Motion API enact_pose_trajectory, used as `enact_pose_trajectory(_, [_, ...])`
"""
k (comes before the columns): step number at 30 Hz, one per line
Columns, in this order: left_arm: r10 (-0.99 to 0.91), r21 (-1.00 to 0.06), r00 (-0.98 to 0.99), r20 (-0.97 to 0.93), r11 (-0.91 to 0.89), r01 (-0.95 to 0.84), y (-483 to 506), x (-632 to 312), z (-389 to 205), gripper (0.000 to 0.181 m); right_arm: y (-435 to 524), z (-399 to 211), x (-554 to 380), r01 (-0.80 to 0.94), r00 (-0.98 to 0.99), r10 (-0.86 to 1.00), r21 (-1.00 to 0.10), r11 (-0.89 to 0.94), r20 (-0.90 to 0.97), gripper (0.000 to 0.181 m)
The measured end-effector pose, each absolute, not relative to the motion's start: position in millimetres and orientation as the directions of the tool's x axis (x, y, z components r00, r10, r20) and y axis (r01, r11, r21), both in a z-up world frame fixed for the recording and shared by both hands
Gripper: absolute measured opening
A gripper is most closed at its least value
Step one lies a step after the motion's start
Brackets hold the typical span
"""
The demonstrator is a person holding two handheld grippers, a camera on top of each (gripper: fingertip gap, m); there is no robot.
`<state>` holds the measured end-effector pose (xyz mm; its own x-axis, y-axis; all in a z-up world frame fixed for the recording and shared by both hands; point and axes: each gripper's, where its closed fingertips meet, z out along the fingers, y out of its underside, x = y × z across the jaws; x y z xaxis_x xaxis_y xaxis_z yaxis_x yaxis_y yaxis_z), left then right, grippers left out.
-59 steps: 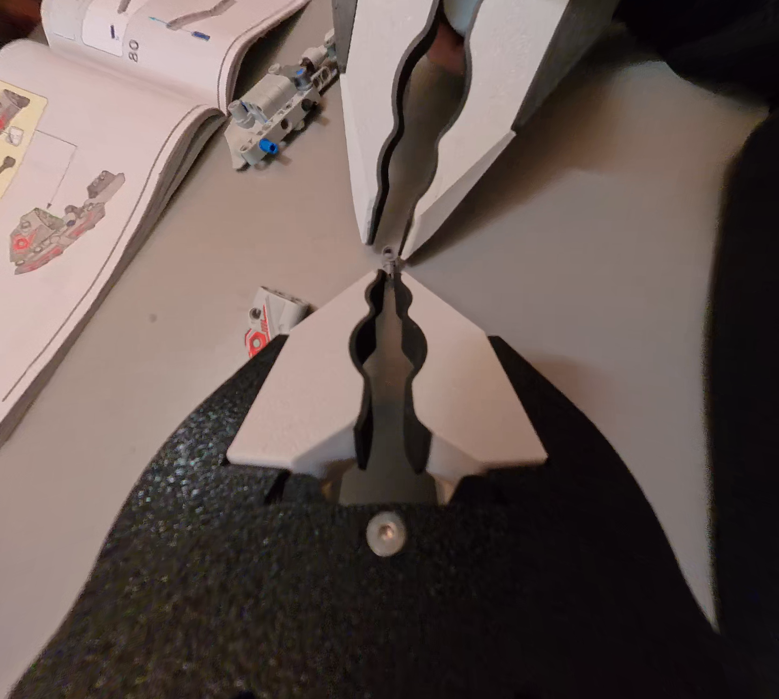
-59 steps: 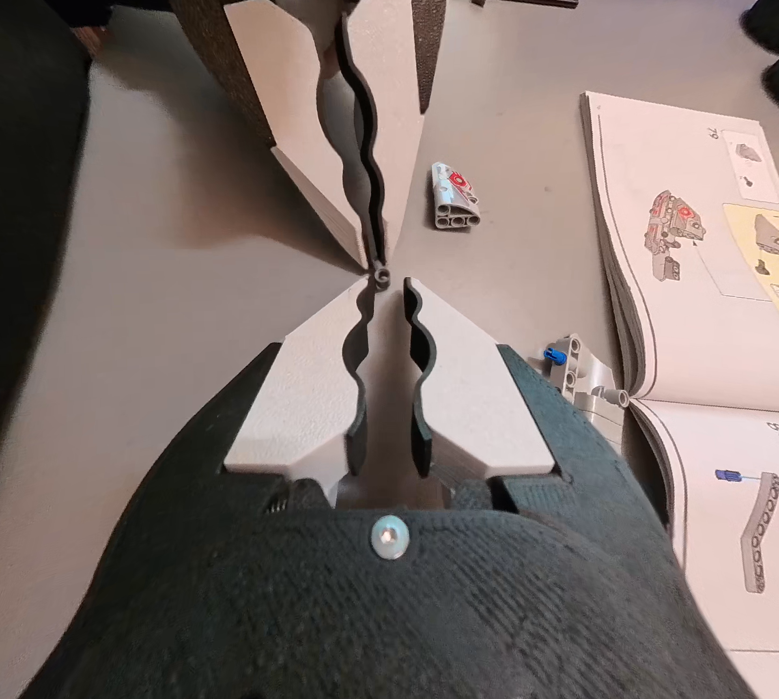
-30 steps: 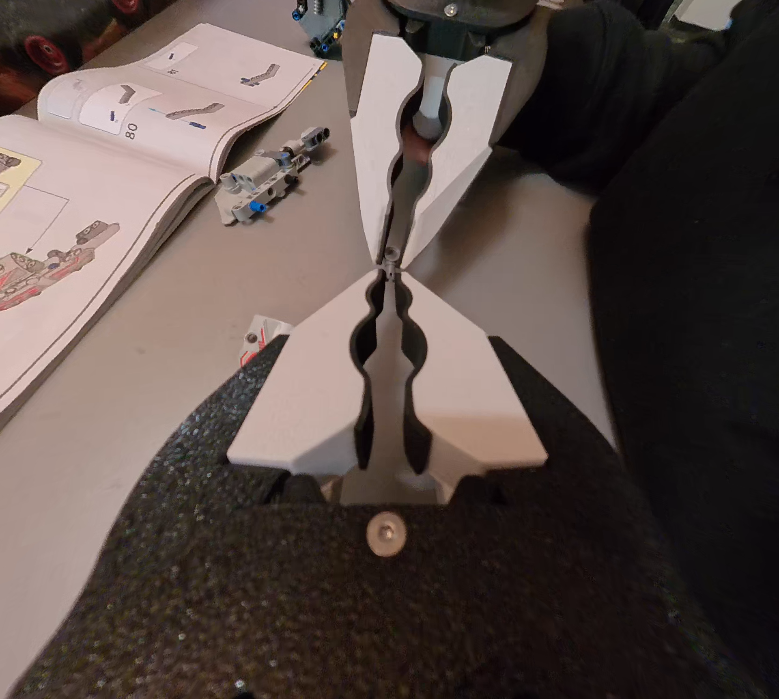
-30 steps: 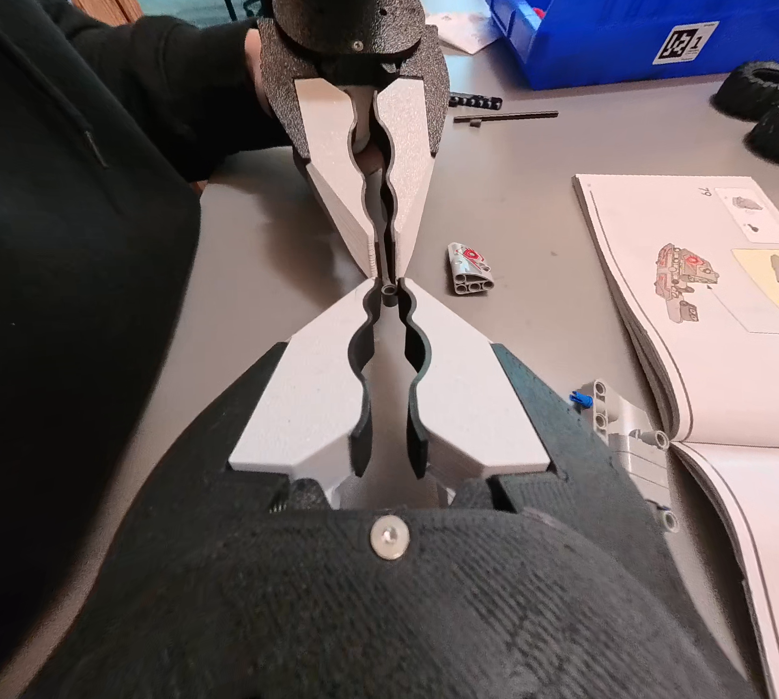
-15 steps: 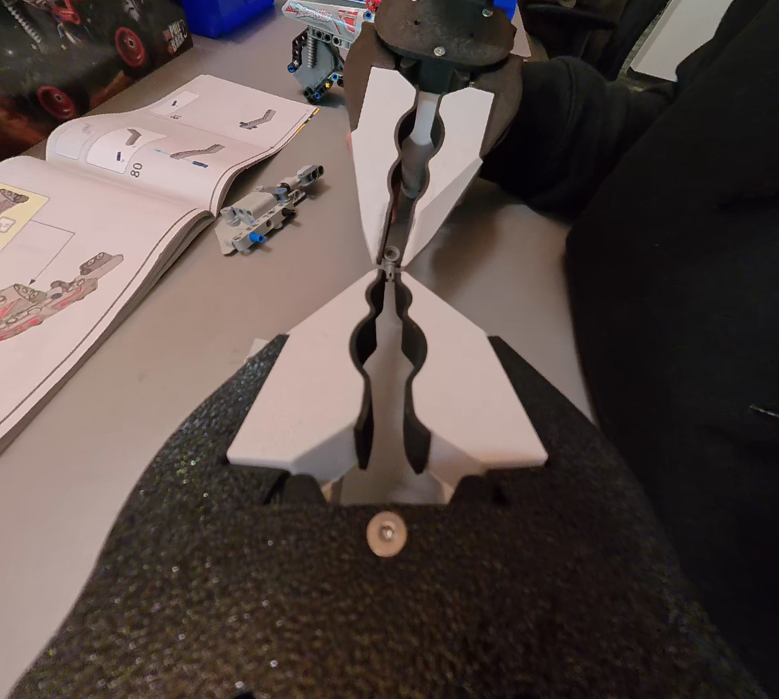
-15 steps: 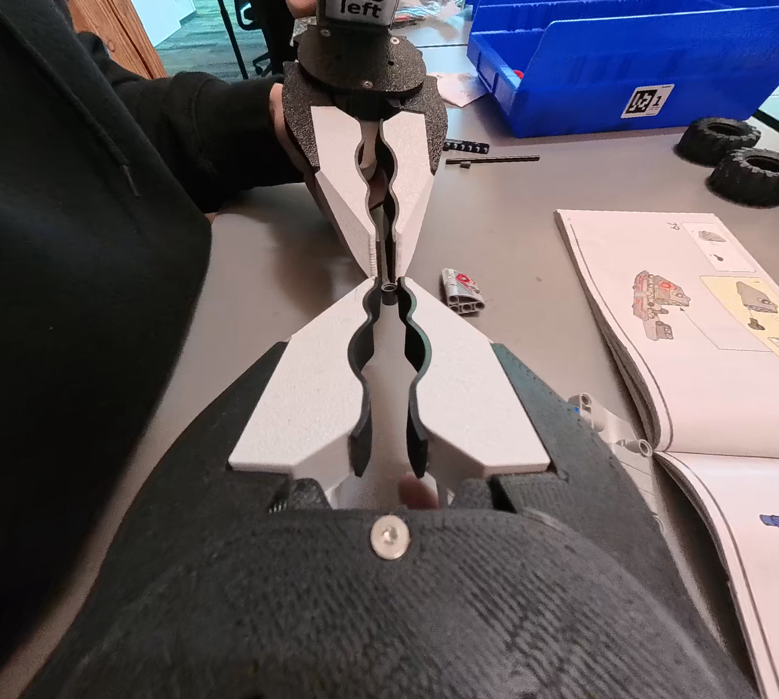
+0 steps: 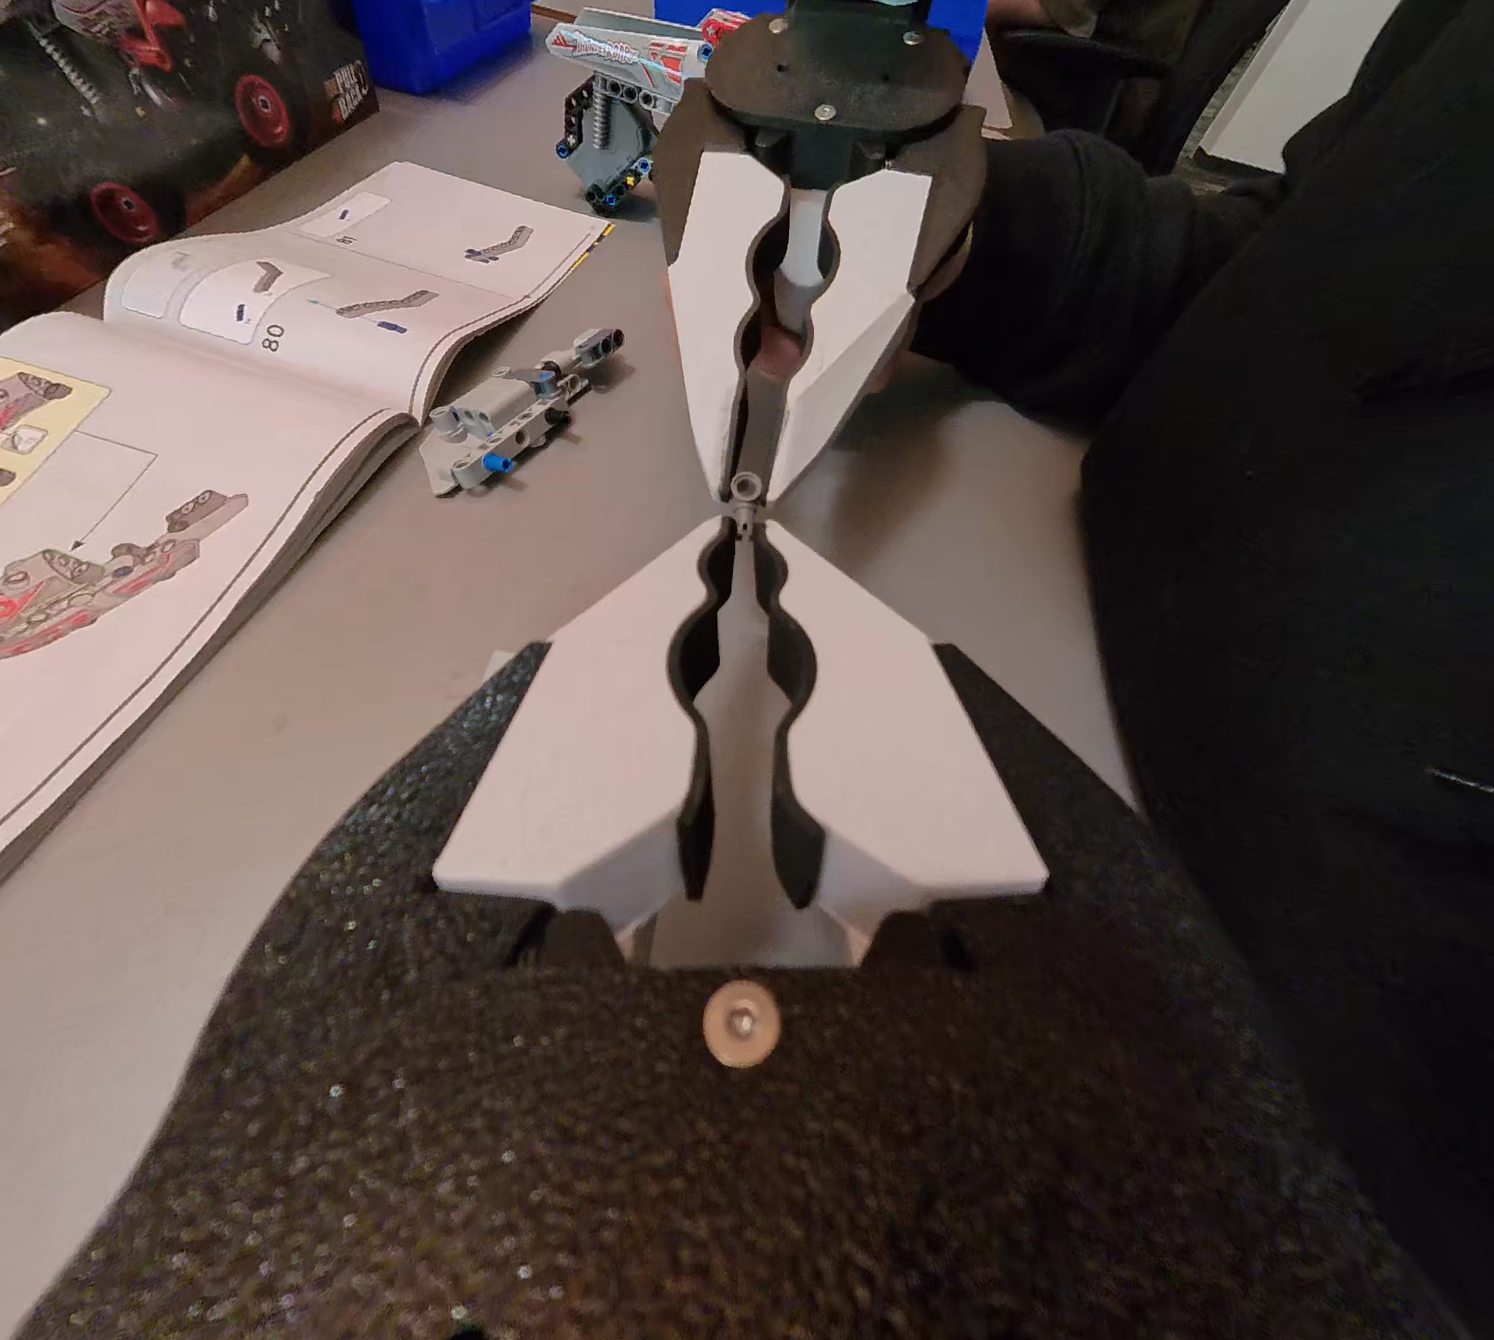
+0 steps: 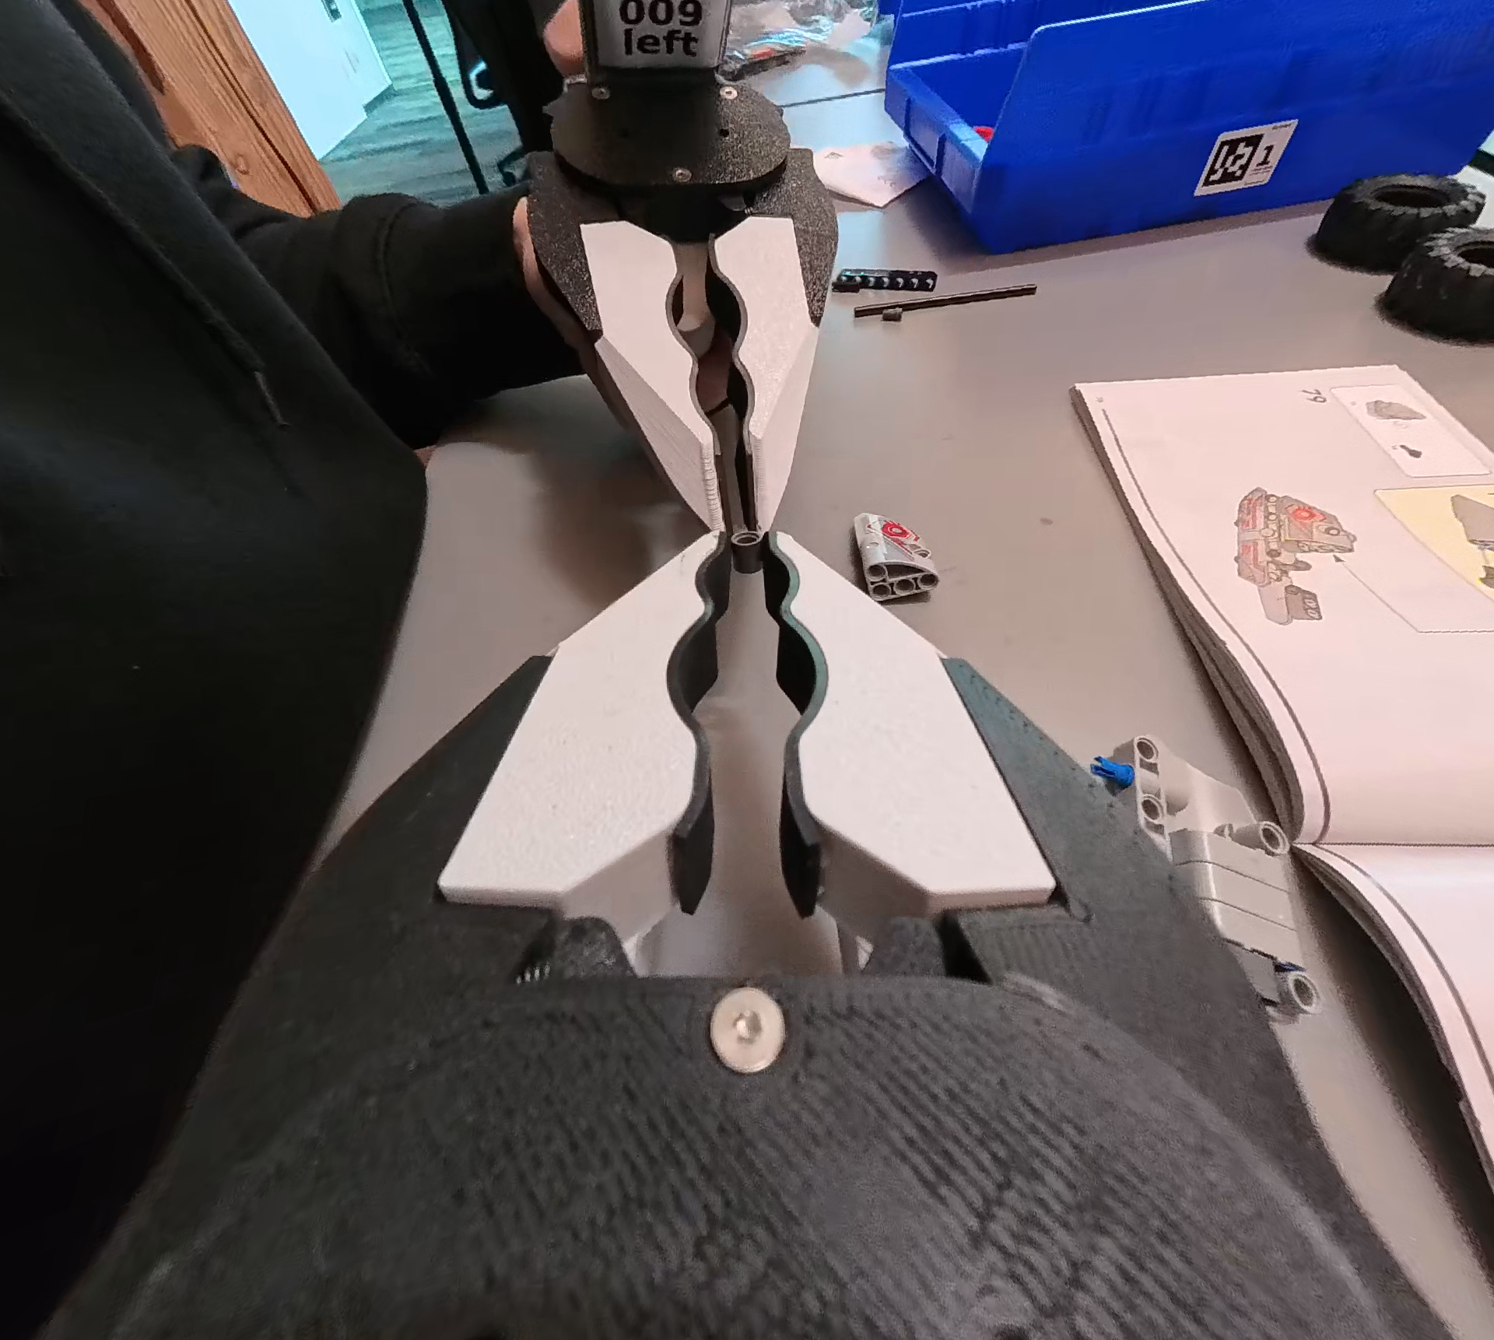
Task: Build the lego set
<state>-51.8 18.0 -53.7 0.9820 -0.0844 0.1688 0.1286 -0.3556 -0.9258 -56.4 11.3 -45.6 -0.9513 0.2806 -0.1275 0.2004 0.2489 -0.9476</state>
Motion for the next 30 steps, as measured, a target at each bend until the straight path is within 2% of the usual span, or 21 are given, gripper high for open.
enact_pose_trajectory(10, [-0.089,-0.925,0.983,0.164,-0.359,0.122,17.3,-52.8,-53.9,0.001,11.4,-44.3,-57.4,0.215,-0.949,0.280,-0.948,0.235,-0.145,0.005])
enact_pose_trajectory(13, [-0.087,-0.922,0.993,0.084,-0.385,0.045,15.7,-54.8,-58.2,0.002,10.7,-49.6,-57.5,0.305,-0.929,0.291,-0.921,0.244,-0.230,0.006])
enact_pose_trajectory(15, [-0.039,-0.901,0.999,-0.031,-0.432,-0.045,9.4,-69.2,-62.8,0.010,11.3,-52.6,-61.7,0.386,-0.894,0.328,-0.896,0.218,-0.305,0.006])
enact_pose_trajectory(18, [0.004,-0.791,0.986,-0.169,-0.597,-0.133,-10.6,-98.9,-82.3,0.031,14.0,-55.7,-71.6,0.578,-0.774,0.384,-0.809,0.105,-0.503,0.005])
enact_pose_trajectory(20, [-0.030,-0.735,0.984,-0.177,-0.661,-0.152,-16.4,-107.0,-94.7,0.041,14.4,-56.5,-77.0,0.677,-0.684,0.379,-0.736,0.010,-0.623,0.005])
enact_pose_trajectory(23, [-0.068,-0.727,0.989,-0.131,-0.672,-0.142,-11.2,-110.9,-102.0,0.044,15.1,-63.8,-82.4,0.741,-0.603,0.387,-0.669,-0.052,-0.698,0.005])
enact_pose_trajectory(26, [-0.101,-0.714,0.993,-0.064,-0.690,-0.116,-6.1,-110.9,-111.2,0.041,16.8,-70.9,-89.0,0.779,-0.527,0.416,-0.617,-0.113,-0.741,0.005])
enact_pose_trajectory(30, [-0.157,-0.719,0.985,-0.072,-0.676,-0.160,-1.9,-104.0,-111.9,0.021,17.4,-78.6,-93.8,0.810,-0.449,0.435,-0.561,-0.172,-0.781,0.005])
